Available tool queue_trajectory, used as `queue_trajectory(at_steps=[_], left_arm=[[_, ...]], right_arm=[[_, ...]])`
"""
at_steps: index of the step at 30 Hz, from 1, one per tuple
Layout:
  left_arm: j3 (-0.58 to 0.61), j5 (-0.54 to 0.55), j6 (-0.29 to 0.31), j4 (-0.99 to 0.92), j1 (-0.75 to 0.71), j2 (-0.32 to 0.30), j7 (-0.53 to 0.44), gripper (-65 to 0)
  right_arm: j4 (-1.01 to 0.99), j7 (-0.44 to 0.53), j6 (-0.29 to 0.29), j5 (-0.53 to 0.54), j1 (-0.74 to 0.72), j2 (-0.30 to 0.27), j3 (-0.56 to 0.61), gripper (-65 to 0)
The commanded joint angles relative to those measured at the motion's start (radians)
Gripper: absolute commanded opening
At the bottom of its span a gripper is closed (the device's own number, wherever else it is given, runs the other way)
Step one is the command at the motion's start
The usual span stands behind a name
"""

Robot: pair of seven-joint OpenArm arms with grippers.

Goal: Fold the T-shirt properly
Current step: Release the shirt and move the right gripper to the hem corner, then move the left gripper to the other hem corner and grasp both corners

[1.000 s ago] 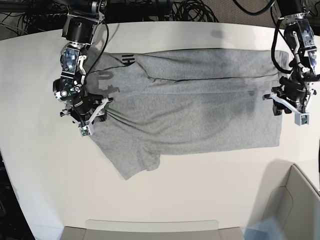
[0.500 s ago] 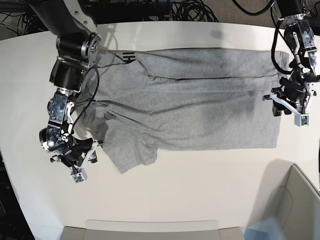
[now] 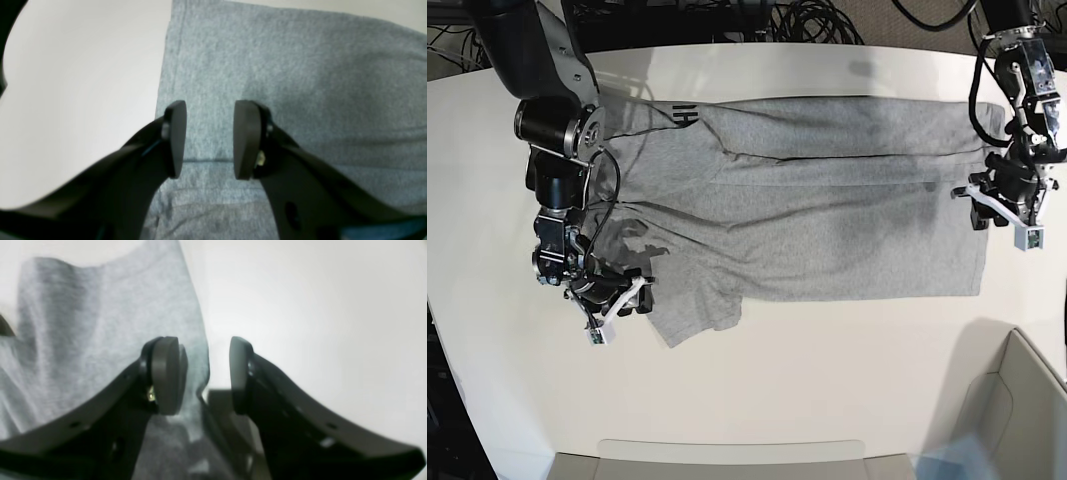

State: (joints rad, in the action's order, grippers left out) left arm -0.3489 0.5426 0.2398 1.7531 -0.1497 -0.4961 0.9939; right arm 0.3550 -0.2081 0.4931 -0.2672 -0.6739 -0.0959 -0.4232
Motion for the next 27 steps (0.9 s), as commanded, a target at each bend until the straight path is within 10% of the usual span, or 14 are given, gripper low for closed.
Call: queue_trajectory(at_steps=[1, 14, 20, 27], left_arm=[[-0.008, 0.001, -0.001, 0.015, 0.012, -0.017, -0.019, -40.8], [0.057, -0.049, 0.0, -0.491, 0.482, -0.046, -0.042, -28.7], [0.314, -0.238, -0.001, -0.859, 0.694, -0.055, -0.246, -28.4], [0.331, -0.269, 0.0, -1.237, 0.833, -0.057, -0.464, -28.4]], right_arm=[[-0.03, -0.018, -0.015, -0.027, -0.022, 0.005, -0.001, -40.3], [-0.073, 0.019, -0.063, -0.131, -0.031, 0.006, -0.001, -40.3], [-0.073, 0.019, -0.064, -0.134, -0.03, 0.008, -0.001, -40.3], [-0.073, 0.019, -0.066, -0.134, -0.028, 0.006, -0.001, -40.3]])
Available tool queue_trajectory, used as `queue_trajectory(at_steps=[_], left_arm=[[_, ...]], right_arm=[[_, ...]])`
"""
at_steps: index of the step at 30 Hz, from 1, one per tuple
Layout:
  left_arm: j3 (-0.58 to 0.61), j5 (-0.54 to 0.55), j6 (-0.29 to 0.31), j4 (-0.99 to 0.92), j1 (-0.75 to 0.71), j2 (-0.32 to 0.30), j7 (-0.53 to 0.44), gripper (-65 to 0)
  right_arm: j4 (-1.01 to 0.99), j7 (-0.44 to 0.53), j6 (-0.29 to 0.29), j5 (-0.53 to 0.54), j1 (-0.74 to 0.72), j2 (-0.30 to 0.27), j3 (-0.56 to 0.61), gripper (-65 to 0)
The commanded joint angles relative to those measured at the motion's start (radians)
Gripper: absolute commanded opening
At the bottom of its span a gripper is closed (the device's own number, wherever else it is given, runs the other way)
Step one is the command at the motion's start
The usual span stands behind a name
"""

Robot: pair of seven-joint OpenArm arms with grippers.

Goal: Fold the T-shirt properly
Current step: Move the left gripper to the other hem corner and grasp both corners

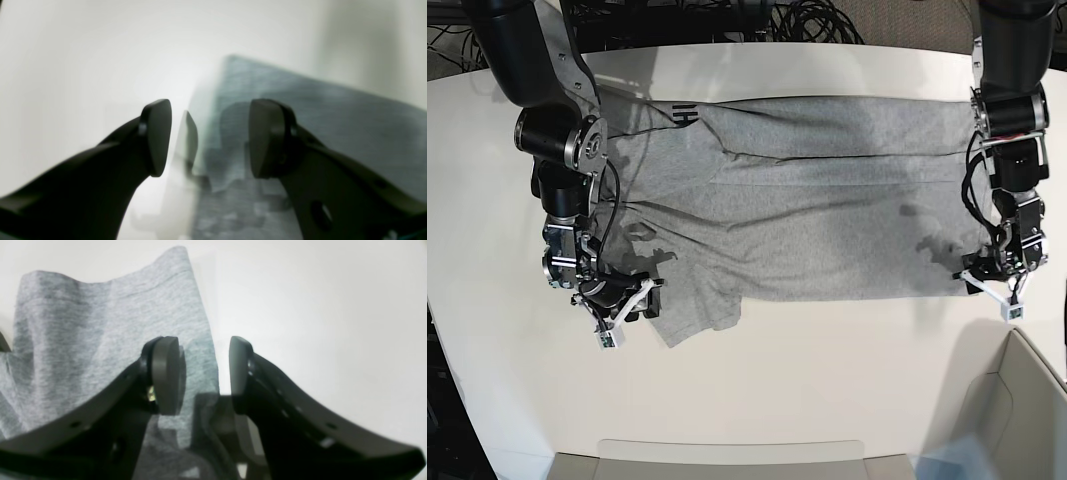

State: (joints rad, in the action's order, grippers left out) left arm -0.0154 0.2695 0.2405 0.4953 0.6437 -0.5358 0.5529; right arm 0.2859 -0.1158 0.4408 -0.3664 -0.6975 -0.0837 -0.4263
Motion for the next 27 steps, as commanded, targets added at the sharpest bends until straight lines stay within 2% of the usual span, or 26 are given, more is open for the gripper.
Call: queue_trajectory(at_steps=[1, 4, 9, 16, 25, 27], left_arm=[[0.002, 0.003, 0.0, -0.016, 0.047, -0.017, -0.049, -28.4], [0.082, 0.003, 0.001, -0.076, 0.054, -0.017, -0.109, -28.4], [0.18, 0.012, 0.009, -0.077, 0.054, -0.014, -0.127, -25.4], [0.119, 0.007, 0.109, -0.077, 0.054, 0.001, -0.129, -24.8], [0.113, 0.011, 0.104, -0.077, 0.055, -0.023, -0.133, -24.9], [0.073, 0.011, 0.105, -0.076, 0.055, -0.025, -0.136, -24.9]], right_arm=[[-0.004, -0.074, -0.013, -0.035, -0.004, -0.008, 0.002, -40.3], [-0.004, -0.074, -0.013, -0.035, -0.004, -0.008, 0.002, -40.3], [-0.004, -0.074, -0.013, -0.035, -0.004, -0.008, 0.002, -40.3], [-0.004, -0.074, -0.013, -0.035, -0.017, 0.002, 0.002, -40.3], [-0.003, -0.074, -0.013, -0.035, -0.02, 0.0, 0.002, -40.3], [-0.003, -0.074, -0.013, -0.035, -0.02, 0.0, 0.002, -40.3]])
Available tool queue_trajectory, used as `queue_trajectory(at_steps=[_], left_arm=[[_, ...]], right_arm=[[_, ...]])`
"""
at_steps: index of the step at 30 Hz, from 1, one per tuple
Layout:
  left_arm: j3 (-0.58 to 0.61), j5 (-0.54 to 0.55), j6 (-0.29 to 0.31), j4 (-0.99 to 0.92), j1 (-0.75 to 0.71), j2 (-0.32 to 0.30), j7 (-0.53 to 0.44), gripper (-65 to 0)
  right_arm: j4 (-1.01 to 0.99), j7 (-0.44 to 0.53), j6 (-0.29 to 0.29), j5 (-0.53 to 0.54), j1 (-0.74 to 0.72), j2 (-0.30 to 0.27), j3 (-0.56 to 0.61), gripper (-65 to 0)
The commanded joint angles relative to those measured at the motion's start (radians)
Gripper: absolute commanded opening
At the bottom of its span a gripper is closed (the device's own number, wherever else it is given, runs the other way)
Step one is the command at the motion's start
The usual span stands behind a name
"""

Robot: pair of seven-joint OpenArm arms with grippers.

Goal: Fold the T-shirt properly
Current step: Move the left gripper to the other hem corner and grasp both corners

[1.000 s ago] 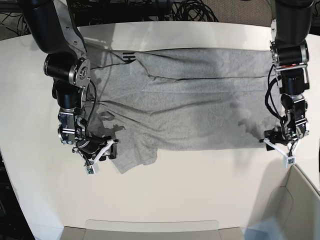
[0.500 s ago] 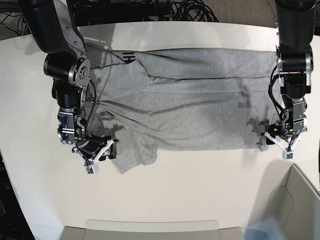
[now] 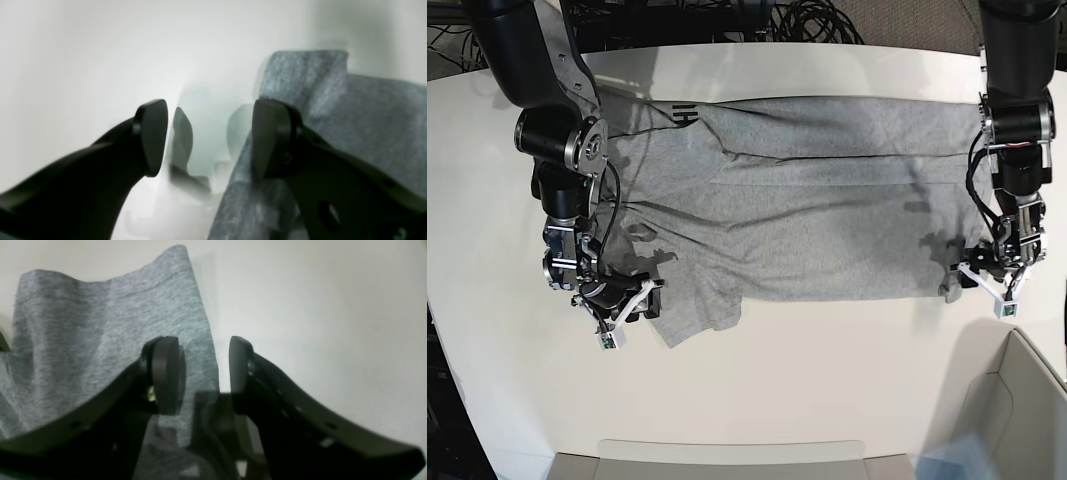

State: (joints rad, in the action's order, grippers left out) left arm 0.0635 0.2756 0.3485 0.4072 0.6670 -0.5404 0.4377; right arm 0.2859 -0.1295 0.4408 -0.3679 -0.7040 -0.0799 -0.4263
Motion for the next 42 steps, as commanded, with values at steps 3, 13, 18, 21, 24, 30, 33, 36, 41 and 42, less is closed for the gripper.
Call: queue_trajectory(at_steps=[3, 13, 18, 21, 24, 30, 33, 36, 41, 42], left_arm=[[-0.113, 0.004, 0.004, 0.012, 0.032, -0.02, -0.064, -24.9], [-0.118, 0.003, 0.096, 0.011, 0.024, -0.017, -0.096, -24.8], [-0.115, -0.002, 0.097, 0.009, 0.023, -0.005, -0.095, -24.7], [-0.103, -0.014, 0.097, 0.009, 0.023, 0.004, -0.092, -24.7], [-0.037, -0.04, 0.097, -0.001, 0.021, 0.03, -0.096, -24.7], [-0.011, -0.045, 0.09, -0.143, 0.044, 0.046, -0.182, -24.8], [-0.011, -0.045, 0.094, -0.167, 0.052, 0.046, -0.201, -25.7], [-0.018, -0.04, 0.094, -0.166, 0.052, 0.041, -0.204, -33.7], [-0.02, -0.039, 0.09, -0.164, 0.055, 0.039, -0.21, -59.5], [-0.02, -0.039, 0.091, -0.164, 0.056, 0.039, -0.21, -62.5]], right_arm=[[-0.003, -0.06, -0.013, -0.033, -0.012, -0.004, 0.002, -40.3], [-0.003, -0.06, -0.013, -0.033, -0.01, -0.007, 0.002, -40.3], [-0.003, -0.06, -0.013, -0.033, -0.01, -0.007, 0.002, -40.3], [-0.003, -0.06, -0.013, -0.033, -0.01, -0.007, 0.002, -40.3], [-0.003, -0.06, -0.013, -0.033, -0.012, -0.004, 0.002, -40.3], [-0.004, -0.06, -0.013, -0.035, -0.012, -0.001, 0.004, -40.5], [-0.003, -0.06, -0.013, -0.035, -0.012, 0.01, 0.004, -47.8], [-0.001, -0.06, -0.015, -0.036, -0.016, 0.012, 0.004, -61.7], [-0.001, -0.06, -0.015, -0.047, -0.047, 0.013, 0.004, -65.0], [-0.001, -0.06, -0.015, -0.043, -0.053, 0.013, 0.004, -65.0]])
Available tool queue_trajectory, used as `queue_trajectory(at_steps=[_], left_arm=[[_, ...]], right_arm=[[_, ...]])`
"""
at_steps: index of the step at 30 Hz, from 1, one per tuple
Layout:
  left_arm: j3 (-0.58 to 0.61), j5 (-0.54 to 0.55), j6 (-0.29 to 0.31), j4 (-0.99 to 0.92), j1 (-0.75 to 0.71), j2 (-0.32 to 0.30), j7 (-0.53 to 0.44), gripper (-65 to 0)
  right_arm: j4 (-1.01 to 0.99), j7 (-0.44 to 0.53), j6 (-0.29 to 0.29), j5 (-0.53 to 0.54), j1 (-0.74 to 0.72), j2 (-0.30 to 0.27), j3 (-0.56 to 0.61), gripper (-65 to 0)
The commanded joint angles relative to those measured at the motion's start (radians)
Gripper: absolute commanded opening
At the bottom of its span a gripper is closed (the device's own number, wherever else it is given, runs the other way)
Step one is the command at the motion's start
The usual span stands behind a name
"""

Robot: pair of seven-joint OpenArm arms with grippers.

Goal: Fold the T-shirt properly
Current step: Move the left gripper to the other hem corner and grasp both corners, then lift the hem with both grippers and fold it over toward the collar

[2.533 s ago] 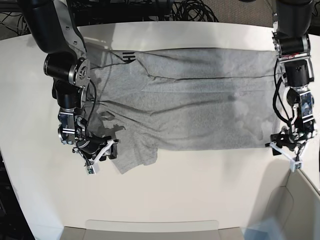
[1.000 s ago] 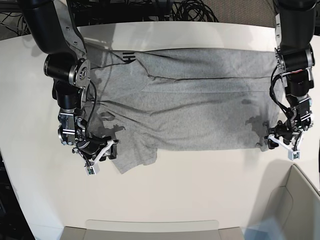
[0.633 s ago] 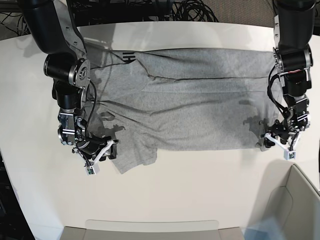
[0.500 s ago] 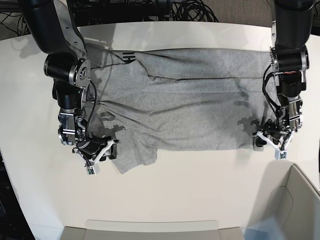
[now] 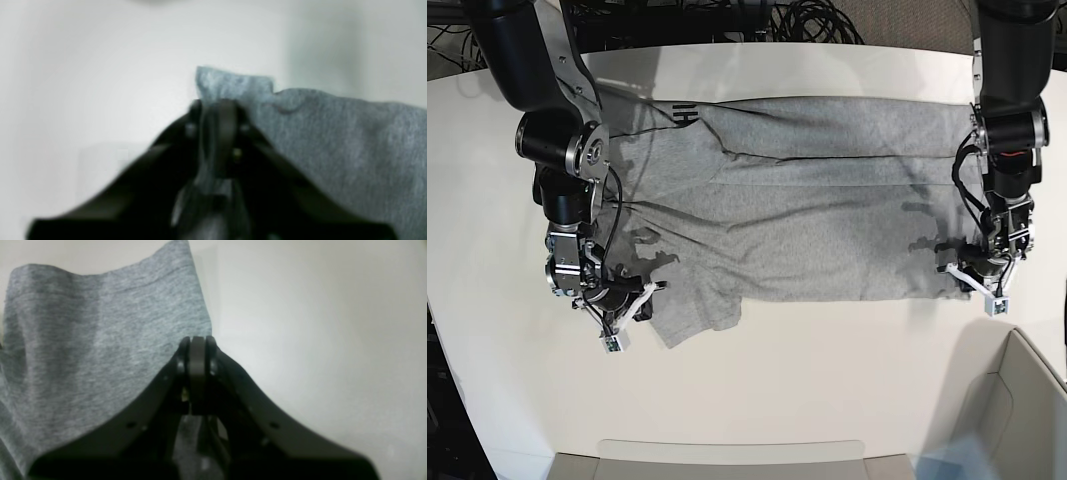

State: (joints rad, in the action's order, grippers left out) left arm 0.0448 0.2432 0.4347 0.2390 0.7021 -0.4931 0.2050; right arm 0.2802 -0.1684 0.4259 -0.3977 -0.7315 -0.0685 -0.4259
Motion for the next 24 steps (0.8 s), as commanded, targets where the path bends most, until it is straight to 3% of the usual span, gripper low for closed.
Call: queue_trajectory(at_steps=[1, 7, 13, 19, 24], left_arm=[[-0.001, -0.006, 0.005, 0.006, 0.023, -0.008, 0.024, -64.0], [-0.01, -0.005, 0.003, 0.006, 0.024, -0.008, 0.024, -64.6], [-0.188, -0.012, 0.011, 0.006, 0.017, -0.025, 0.034, -64.6], [-0.194, -0.008, 0.013, 0.007, -0.017, -0.037, 0.035, -65.0], [-0.196, -0.006, 0.013, 0.007, -0.028, -0.037, 0.043, -65.0]], right_arm=[[0.004, -0.02, 0.0, -0.011, -0.03, 0.002, -0.001, -65.0], [0.112, -0.024, 0.0, -0.013, -0.026, 0.031, -0.001, -65.0], [0.319, -0.156, 0.011, -0.01, 0.028, 0.074, 0.002, -65.0], [0.557, -0.283, 0.146, -0.013, 0.097, 0.123, 0.003, -65.0], [0.723, -0.354, 0.156, -0.014, 0.158, 0.146, 0.003, -65.0]])
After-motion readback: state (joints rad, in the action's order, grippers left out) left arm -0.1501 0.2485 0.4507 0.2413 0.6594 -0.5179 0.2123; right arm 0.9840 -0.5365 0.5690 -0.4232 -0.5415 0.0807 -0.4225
